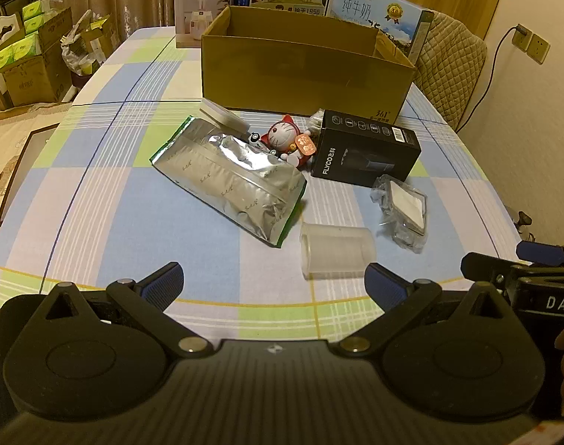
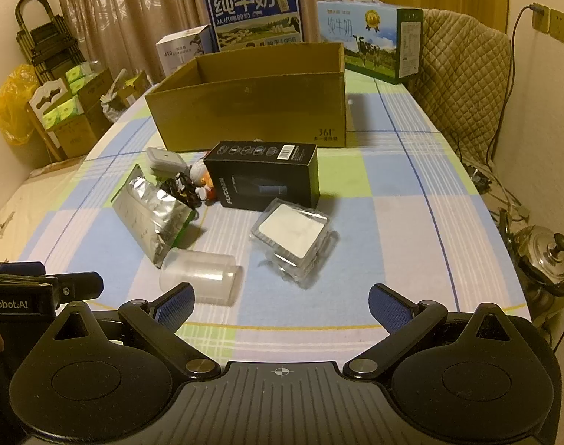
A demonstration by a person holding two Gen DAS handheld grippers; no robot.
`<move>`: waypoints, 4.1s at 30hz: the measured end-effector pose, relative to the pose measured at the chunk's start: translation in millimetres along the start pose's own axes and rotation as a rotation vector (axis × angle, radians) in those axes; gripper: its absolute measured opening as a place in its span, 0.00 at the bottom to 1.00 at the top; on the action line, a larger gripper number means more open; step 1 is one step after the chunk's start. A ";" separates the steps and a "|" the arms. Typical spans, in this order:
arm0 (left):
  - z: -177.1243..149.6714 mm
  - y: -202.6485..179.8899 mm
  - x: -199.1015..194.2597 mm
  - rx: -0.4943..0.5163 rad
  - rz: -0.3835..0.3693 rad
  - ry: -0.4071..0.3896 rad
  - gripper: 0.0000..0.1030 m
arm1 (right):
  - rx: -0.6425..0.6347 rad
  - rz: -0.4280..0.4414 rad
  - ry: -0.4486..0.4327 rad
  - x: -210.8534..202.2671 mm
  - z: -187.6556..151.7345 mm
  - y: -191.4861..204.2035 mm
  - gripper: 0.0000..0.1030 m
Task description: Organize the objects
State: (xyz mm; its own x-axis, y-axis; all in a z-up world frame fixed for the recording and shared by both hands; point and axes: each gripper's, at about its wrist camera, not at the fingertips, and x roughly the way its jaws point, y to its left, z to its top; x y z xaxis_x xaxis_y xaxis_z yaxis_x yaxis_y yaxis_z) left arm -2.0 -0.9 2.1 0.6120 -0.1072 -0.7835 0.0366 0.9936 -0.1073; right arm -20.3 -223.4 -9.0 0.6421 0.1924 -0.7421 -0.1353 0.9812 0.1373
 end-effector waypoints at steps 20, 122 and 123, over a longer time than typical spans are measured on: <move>-2.4 1.5 1.8 -0.006 -0.001 0.005 0.99 | 0.005 0.001 0.004 2.0 -6.8 -0.9 0.96; 32.5 -24.4 42.9 0.131 -0.103 -0.095 0.65 | 0.018 -0.013 -0.081 52.9 61.5 -14.4 0.41; 37.4 -23.8 40.8 0.132 -0.104 -0.105 0.65 | 0.012 -0.012 -0.095 50.0 68.6 -13.6 0.41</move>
State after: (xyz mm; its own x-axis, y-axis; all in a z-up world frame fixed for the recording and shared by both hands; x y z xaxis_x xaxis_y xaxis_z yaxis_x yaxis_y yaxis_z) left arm 51.6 -27.5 -4.4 0.6785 -0.2119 -0.7034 0.2033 0.9743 -0.0974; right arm 65.4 -226.2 -2.9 0.7126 0.1803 -0.6780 -0.1183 0.9835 0.1372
